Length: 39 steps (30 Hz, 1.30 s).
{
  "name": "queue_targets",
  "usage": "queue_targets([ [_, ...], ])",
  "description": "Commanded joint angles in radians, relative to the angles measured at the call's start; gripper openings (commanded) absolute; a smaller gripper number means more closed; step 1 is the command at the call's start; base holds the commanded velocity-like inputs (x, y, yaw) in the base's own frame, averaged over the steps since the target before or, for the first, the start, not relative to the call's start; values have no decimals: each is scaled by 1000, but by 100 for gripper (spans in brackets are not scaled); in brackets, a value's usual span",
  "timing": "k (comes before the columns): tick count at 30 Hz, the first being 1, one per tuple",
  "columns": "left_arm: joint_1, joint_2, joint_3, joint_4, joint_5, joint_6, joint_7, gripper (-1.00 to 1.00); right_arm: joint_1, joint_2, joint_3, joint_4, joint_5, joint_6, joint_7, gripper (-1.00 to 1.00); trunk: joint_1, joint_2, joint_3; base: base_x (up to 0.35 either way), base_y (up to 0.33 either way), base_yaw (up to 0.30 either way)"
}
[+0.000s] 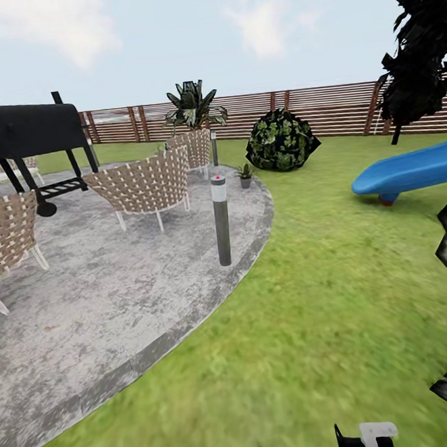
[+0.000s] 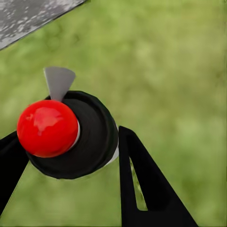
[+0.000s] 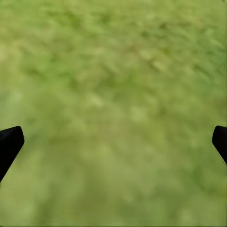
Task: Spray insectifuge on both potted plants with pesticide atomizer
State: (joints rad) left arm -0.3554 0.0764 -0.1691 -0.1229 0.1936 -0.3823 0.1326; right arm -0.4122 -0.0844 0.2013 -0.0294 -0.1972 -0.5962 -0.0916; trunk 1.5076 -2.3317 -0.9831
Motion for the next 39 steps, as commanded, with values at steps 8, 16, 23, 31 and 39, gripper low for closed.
queue_targets([
  [8,0,0,-9,0,7,-3,4,-100,0,0,9,0,-7,-2,-4,100,0,0,-1,339,0,0],
  [16,0,0,-9,0,7,-3,4,-100,0,1,9,0,-7,-2,-5,100,0,0,-1,339,0,0],
  [23,0,0,-9,0,7,-3,4,-100,0,2,9,0,-8,-2,-5,100,0,0,-1,339,0,0],
  [31,0,0,-9,0,7,-3,4,-100,0,3,9,0,-7,-2,-5,100,0,0,-1,339,0,0],
  [39,0,0,-9,1,7,-3,4,-100,0,3,9,0,-10,-2,-7,100,0,0,-1,339,0,0],
])
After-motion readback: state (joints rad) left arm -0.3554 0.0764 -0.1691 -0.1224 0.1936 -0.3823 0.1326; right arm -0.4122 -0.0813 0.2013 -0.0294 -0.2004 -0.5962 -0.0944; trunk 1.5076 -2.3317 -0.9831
